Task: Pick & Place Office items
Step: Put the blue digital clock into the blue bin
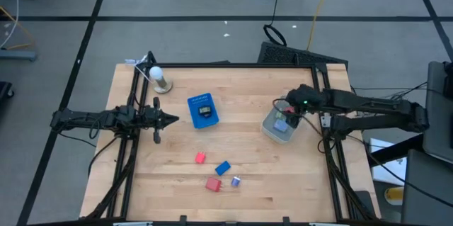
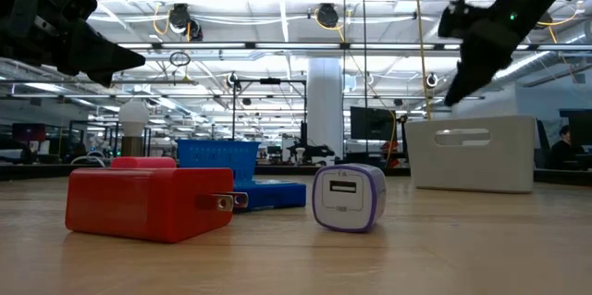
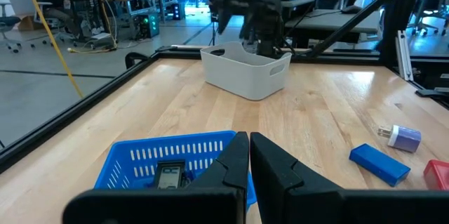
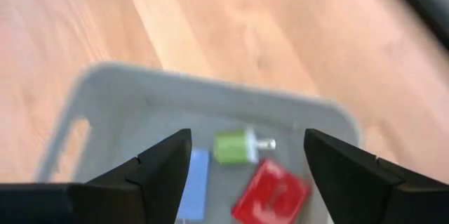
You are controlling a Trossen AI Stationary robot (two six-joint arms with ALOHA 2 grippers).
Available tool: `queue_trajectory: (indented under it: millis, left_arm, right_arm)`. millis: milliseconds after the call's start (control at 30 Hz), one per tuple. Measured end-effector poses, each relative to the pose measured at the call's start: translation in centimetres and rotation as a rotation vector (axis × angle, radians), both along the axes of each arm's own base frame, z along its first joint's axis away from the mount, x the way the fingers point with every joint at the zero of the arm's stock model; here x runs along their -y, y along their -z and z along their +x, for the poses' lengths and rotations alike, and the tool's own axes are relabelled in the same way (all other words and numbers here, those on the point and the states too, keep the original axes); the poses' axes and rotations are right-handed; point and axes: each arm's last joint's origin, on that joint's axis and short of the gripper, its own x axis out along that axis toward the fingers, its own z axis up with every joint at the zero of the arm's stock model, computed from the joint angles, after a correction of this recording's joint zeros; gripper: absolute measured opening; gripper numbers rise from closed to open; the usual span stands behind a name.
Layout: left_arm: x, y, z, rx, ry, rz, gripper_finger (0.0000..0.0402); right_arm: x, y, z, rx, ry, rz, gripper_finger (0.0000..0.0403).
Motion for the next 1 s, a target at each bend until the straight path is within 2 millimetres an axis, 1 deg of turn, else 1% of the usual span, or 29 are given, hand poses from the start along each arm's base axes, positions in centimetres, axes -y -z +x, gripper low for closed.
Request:
queue_trajectory:
  millis: [67, 133, 200, 300, 500, 567, 600, 767, 867, 933, 1000]
  left_arm:
    - [0.0, 0.0, 0.0, 0.0, 0.0, 0.0, 0.0019]
    - [0.0, 0.0, 0.0, 0.0, 0.0, 0.0, 0.0019]
    - [0.0, 0.0, 0.0, 0.0, 0.0, -0.002, 0.0019]
    - [0.0, 0.0, 0.0, 0.0, 0.0, -0.002, 0.0019]
    - [0.0, 0.0, 0.0, -0.001, 0.0, -0.001, 0.0019]
    - [0.0, 0.0, 0.0, 0.0, 0.0, -0.002, 0.0019]
    - [0.0, 0.0, 0.0, 0.0, 0.0, -0.002, 0.0019]
    - [0.0, 0.0, 0.0, 0.0, 0.0, -0.003, 0.0019]
    - [0.0, 0.0, 0.0, 0.0, 0.0, -0.004, 0.0019]
    - [0.0, 0.0, 0.0, 0.0, 0.0, -0.004, 0.0019]
    - [0.0, 0.0, 0.0, 0.0, 0.0, -0.006, 0.0019]
  right_arm:
    - [-0.1, -0.9, -0.4, 0.078, -0.02, -0.034, 0.0255]
    - [-0.4, -1.8, -0.7, 0.192, -0.066, -0.064, 0.0238]
    - [-0.7, -2.2, -0.9, 0.323, -0.141, -0.078, 0.0212]
    - [-1.1, -2.6, -1.3, 0.504, -0.235, -0.075, 0.016]
    - [-1.5, -1.7, -2.7, 0.712, -0.278, -0.165, 0.004]
    - [-1.6, -1.1, -3.1, 0.784, -0.292, -0.202, 0.0012]
    - [-1.7, -0.6, -3.3, 0.819, -0.314, -0.21, 0.0007]
    - [-1.9, 2.4, -3.9, 0.938, -0.333, -0.237, 0.0015]
    - [-2.0, 3.8, -4.2, 0.978, -0.333, -0.254, 0.0005]
    - [-2.1, 4.3, -4.4, 1.008, -0.336, -0.267, 0.0002]
    - [-2.1, 4.0, -4.6, 1.045, -0.343, -0.284, 0.0004]
